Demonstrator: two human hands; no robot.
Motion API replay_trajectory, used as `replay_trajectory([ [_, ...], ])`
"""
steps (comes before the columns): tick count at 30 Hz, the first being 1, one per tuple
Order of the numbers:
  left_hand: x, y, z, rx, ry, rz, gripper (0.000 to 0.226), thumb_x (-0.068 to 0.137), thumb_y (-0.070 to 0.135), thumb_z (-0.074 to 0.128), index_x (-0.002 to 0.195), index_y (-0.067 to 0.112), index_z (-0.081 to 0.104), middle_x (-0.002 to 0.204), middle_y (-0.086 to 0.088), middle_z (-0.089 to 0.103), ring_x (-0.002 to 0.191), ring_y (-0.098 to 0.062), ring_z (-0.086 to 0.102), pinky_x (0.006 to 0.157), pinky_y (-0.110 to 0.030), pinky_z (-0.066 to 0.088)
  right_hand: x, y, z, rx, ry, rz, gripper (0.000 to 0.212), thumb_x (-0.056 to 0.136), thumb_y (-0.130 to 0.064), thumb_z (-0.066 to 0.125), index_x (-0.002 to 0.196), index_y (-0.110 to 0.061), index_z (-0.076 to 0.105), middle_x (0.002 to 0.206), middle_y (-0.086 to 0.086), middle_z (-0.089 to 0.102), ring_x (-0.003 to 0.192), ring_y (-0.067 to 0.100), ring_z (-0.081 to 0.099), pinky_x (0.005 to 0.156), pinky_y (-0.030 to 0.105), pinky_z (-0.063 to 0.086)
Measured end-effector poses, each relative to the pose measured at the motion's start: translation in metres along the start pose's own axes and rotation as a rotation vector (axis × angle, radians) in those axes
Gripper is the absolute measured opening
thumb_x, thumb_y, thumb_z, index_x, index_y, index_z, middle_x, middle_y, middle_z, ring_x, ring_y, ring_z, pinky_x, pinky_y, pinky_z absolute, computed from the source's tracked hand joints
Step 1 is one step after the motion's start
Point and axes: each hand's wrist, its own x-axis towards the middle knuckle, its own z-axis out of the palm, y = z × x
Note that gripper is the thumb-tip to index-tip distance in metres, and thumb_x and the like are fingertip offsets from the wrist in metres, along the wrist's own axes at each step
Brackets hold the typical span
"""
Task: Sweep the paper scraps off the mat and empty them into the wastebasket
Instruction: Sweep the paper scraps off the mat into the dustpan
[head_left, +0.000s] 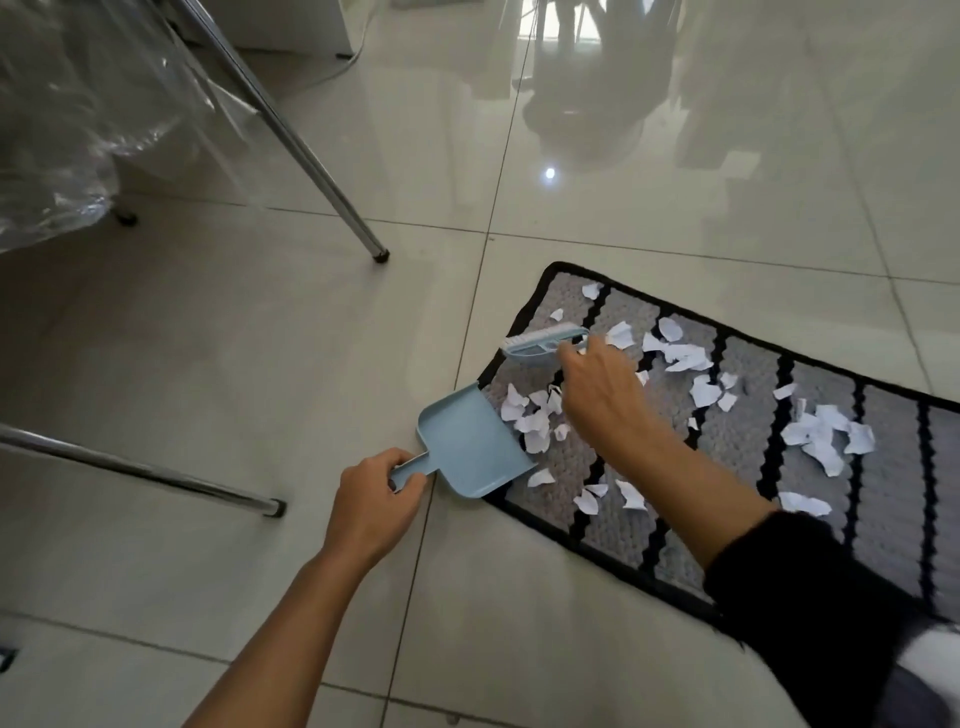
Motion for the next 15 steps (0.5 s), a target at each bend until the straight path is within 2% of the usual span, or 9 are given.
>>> replay_trajectory([
  [1, -0.001, 0.000, -0.001, 0.018, 0.003, 0.009, 0.011, 0.080, 0.015, 0.053, 0.078, 0.013, 0.063, 0.058, -0.004, 0.056, 0.050, -0.015, 0.044, 0.050, -0.027, 0.035, -0.001, -0.004, 0.004, -0.012, -0.048, -0.001, 0.031, 0.092, -0.001, 0.039, 0.122, -0.003, 0.048, 0.108, 0.020, 0.051, 0.084, 0.026, 0.053, 0.062, 0.030, 0.046],
  [3, -0.004, 0.000, -0.002, 0.055, -0.002, 0.020, 0.012, 0.080, 0.016, 0.052, 0.077, 0.012, 0.064, 0.057, -0.002, 0.055, 0.051, -0.014, 0.045, 0.049, -0.026, 0.034, -0.015, -0.012, 0.008, -0.010, -0.163, -0.027, 0.030, 0.090, -0.001, 0.043, 0.118, -0.002, 0.051, 0.109, 0.019, 0.055, 0.090, 0.026, 0.058, 0.062, 0.027, 0.044],
  [6, -0.001, -0.001, -0.003, 0.076, 0.000, 0.011, 0.015, 0.081, 0.018, 0.053, 0.077, 0.011, 0.064, 0.060, -0.003, 0.056, 0.055, -0.016, 0.048, 0.050, -0.025, 0.036, -0.041, -0.011, 0.002, 0.028, -0.221, -0.098, 0.024, 0.082, -0.003, 0.052, 0.105, -0.001, 0.059, 0.093, 0.014, 0.057, 0.078, 0.026, 0.058, 0.059, 0.027, 0.042],
  [8, 0.002, -0.002, -0.001, 0.084, 0.007, 0.013, 0.019, 0.080, 0.024, 0.052, 0.074, 0.010, 0.064, 0.060, -0.005, 0.057, 0.056, -0.019, 0.048, 0.051, -0.026, 0.036, -0.041, -0.003, -0.002, 0.053, -0.124, -0.087, 0.019, 0.083, -0.001, 0.052, 0.100, -0.001, 0.060, 0.085, 0.012, 0.052, 0.063, 0.020, 0.051, 0.054, 0.024, 0.044],
  [10, 0.007, -0.007, 0.001, 0.094, 0.015, 0.020, 0.021, 0.080, 0.025, 0.051, 0.075, 0.010, 0.064, 0.065, -0.010, 0.062, 0.056, -0.019, 0.048, 0.053, -0.028, 0.037, -0.023, 0.007, -0.001, 0.041, 0.003, -0.052, 0.019, 0.088, 0.000, 0.046, 0.102, -0.001, 0.059, 0.086, 0.012, 0.055, 0.055, 0.016, 0.046, 0.046, 0.021, 0.041],
  [12, 0.010, -0.012, 0.003, 0.117, 0.013, 0.018, 0.021, 0.080, 0.027, 0.050, 0.075, 0.011, 0.063, 0.070, -0.014, 0.064, 0.056, -0.019, 0.049, 0.054, -0.029, 0.038, 0.001, 0.017, -0.001, 0.003, 0.091, -0.006, 0.022, 0.090, 0.003, 0.041, 0.106, 0.000, 0.057, 0.090, 0.015, 0.058, 0.060, 0.019, 0.047, 0.047, 0.026, 0.035],
  [15, 0.017, -0.017, 0.007, 0.172, 0.025, 0.022, 0.023, 0.079, 0.024, 0.049, 0.076, 0.005, 0.061, 0.074, -0.019, 0.064, 0.058, -0.023, 0.050, 0.055, -0.035, 0.040, 0.039, 0.032, 0.003, -0.023, 0.135, 0.090, 0.024, 0.090, 0.006, 0.038, 0.108, 0.002, 0.053, 0.101, 0.022, 0.059, 0.083, 0.033, 0.057, 0.057, 0.033, 0.036],
])
